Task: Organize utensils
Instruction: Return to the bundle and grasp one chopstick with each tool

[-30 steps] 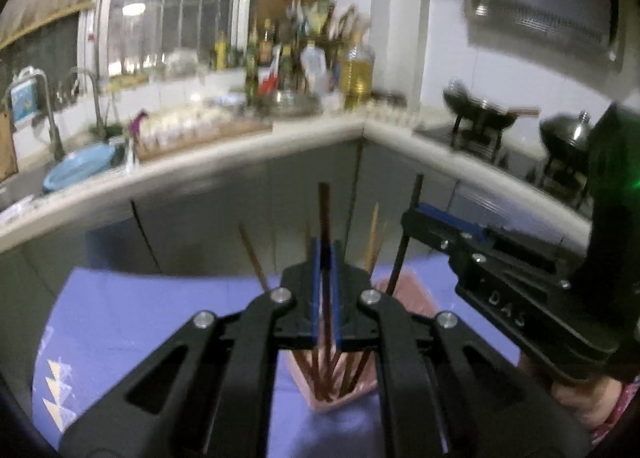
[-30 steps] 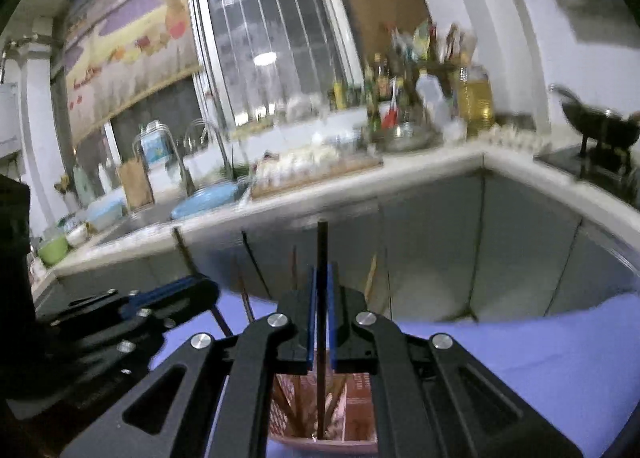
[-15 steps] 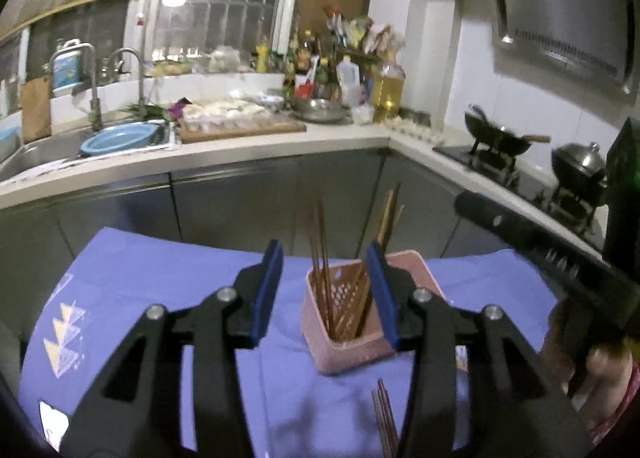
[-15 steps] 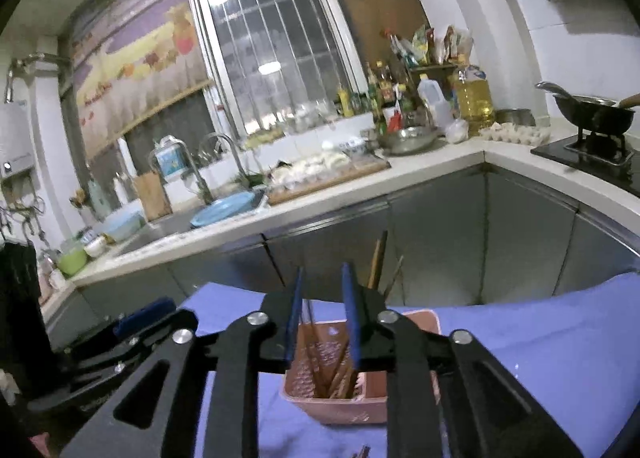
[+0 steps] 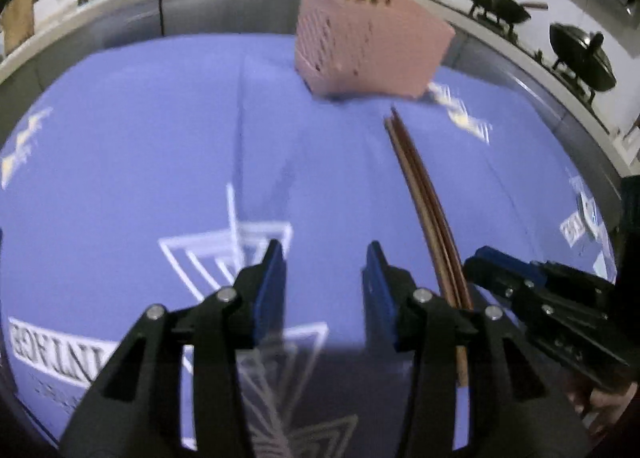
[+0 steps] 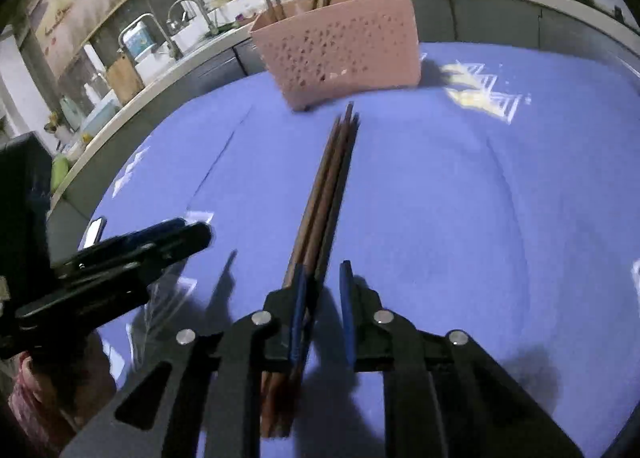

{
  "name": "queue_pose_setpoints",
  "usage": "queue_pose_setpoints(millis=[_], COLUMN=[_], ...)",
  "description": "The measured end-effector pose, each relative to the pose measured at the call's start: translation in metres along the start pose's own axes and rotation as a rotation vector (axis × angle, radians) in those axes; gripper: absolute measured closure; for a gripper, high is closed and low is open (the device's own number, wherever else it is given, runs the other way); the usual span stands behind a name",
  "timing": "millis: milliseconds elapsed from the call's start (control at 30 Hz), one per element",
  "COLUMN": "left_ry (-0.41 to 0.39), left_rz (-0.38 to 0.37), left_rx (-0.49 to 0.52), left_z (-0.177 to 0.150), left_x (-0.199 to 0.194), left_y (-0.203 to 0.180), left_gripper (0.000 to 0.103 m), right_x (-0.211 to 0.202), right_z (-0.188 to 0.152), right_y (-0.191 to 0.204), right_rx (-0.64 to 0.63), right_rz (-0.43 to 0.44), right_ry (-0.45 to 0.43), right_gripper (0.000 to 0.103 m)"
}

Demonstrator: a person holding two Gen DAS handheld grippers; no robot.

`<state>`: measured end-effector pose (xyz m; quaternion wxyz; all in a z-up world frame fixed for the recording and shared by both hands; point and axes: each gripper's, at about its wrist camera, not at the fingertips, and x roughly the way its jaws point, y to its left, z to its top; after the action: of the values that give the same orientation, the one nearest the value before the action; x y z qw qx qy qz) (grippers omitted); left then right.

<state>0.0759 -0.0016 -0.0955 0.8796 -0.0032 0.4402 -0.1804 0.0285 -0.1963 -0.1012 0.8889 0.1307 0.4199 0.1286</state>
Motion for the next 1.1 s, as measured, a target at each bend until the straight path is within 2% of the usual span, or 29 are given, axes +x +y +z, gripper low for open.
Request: queue_pose_setpoints(millis=[100, 233, 367, 467, 500, 533, 733, 833, 1100], left_ry=[0.018, 0.0, -0.001, 0.0, 0.0, 0.002, 0.017, 0.031, 0.046], left_rz=[-0.003, -0.002, 0.001, 0.005, 0.006, 0.007, 0.01, 0.016, 0.071], left_rx=[0.008, 0.014, 0.017, 0.026, 0.031, 0.036, 0.076, 0.103, 0.169], left_z=[-0.004, -0.005, -0.002, -0.001, -0.001, 0.001, 0.009, 0.014, 0.023], left_x=[0.002, -0.005, -0.005, -0.005, -0.004, -0.003, 0.01, 0.021, 0.042], left_y=[-0.003, -0.007, -0.011, -0.015, -0.017, -0.019, -0.037, -0.049, -0.072], left_gripper=[0.061, 0.061, 0.061, 0.061, 0.061, 0.061, 0.061, 0.061, 0.061], right_x=[-0.001, -0.004, 0.007, 0.008, 0.005, 0.003, -0.007, -0.01, -0.017], right_z=[-0.002, 0.001, 0.002, 0.003, 0.004, 0.004, 0.001, -0.002, 0.001], right_y=[0.006, 0.011, 0.012, 0.004, 0.0, -0.003, -0.03, -0.037, -0.043], right_rx=[-0.002, 0.002, -0.031, 0.009, 0.02, 0.024, 0.093, 0.114, 0.111], right_rz=[0.005, 0.016, -0.005, 0.014, 0.024, 0.033, 0.005, 0.043, 0.06], right_ry=[0.01, -0.012, 0.025, 0.027, 0.02, 0.014, -0.001, 0.016, -0.014], right_gripper=[0.085, 0.085, 0.085, 0.087, 0.09, 0.097, 0.097, 0.097, 0.097])
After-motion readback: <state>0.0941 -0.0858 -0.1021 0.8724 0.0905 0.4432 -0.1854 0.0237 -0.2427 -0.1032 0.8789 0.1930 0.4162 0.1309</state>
